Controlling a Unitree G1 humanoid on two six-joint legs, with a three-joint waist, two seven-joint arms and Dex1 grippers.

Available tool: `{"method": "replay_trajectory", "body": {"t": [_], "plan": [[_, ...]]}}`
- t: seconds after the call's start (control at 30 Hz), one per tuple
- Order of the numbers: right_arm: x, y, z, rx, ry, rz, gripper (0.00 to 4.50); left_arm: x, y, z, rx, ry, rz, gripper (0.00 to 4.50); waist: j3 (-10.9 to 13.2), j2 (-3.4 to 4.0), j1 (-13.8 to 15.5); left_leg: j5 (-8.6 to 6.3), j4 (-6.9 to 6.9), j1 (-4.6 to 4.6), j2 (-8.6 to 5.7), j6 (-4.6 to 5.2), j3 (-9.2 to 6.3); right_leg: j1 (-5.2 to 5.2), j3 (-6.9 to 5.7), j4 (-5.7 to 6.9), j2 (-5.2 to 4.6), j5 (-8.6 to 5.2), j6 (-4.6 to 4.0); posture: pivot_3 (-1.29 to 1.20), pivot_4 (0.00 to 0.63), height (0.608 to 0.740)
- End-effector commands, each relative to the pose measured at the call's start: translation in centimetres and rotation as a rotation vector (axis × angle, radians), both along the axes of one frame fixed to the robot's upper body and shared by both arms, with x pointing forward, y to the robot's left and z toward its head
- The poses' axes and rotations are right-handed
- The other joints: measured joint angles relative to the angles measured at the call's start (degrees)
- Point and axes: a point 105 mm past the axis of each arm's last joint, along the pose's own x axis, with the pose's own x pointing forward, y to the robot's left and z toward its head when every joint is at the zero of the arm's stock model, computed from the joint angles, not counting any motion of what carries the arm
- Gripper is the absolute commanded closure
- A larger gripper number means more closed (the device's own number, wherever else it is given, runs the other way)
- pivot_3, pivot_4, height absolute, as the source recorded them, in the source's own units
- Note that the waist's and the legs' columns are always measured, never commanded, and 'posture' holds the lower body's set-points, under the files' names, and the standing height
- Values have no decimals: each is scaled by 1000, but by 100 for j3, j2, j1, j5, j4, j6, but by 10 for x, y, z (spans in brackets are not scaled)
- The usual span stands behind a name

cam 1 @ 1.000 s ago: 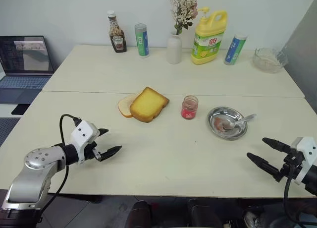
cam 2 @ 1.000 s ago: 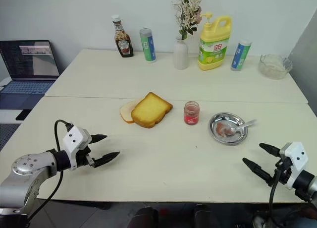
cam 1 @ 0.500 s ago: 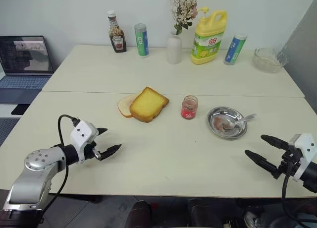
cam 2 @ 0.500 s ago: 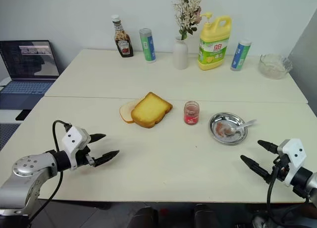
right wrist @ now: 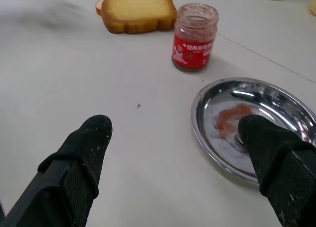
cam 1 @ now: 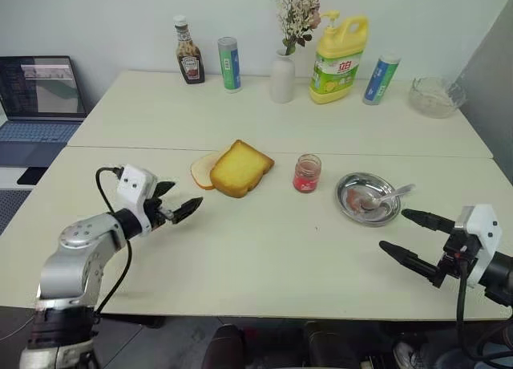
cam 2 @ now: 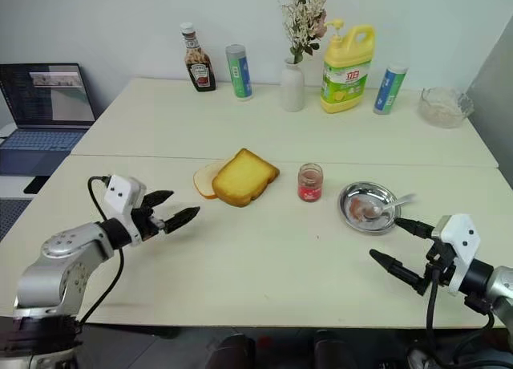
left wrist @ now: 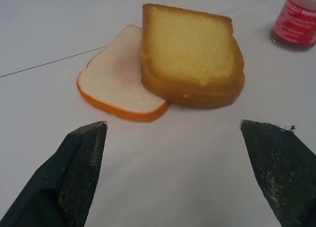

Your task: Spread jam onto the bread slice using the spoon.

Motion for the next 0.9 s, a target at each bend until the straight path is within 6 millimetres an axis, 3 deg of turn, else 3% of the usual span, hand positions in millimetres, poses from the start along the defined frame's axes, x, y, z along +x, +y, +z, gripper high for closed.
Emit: {"method": "replay_trajectory", "body": {"t": [0.03,0.23,0.4,0.57,0.7,0.9], "plan": [[-3,11,11,0,-31,31,33,19,-5,9,-50,4,58,0,2,-4,6,0,1,-1,-3,0,-1,0,-1,-1,0,1,2,0,150,740],[-4,19,19,3,-55,40,33,46,-21,4,-112,102,86,0,5,-10,2,0,3,-12,-5,0,-3,-8,-2,-1,0,1,5,0,150,740],[-7,37,27,-1,-77,115,33,60,-39,3,-132,150,55,0,6,-12,0,0,4,-19,-6,0,-4,-12,-3,-1,0,4,7,0,150,740],[-12,58,41,11,-107,210,33,69,-42,-3,-131,207,72,0,7,-13,-17,0,3,-21,-5,0,-7,-15,-4,0,2,9,-2,0,150,740],[-12,60,43,12,-116,217,0,70,-43,-6,-134,235,73,871,8,-16,-10,0,4,-29,-7,-1,-8,-18,-6,-2,0,12,-5,0,150,740],[-14,58,39,22,-101,215,0,71,-45,-5,-129,244,65,2823,9,-16,-5,0,5,-37,-9,-1,-9,-25,-8,-2,-3,14,-6,0,150,740]]}}
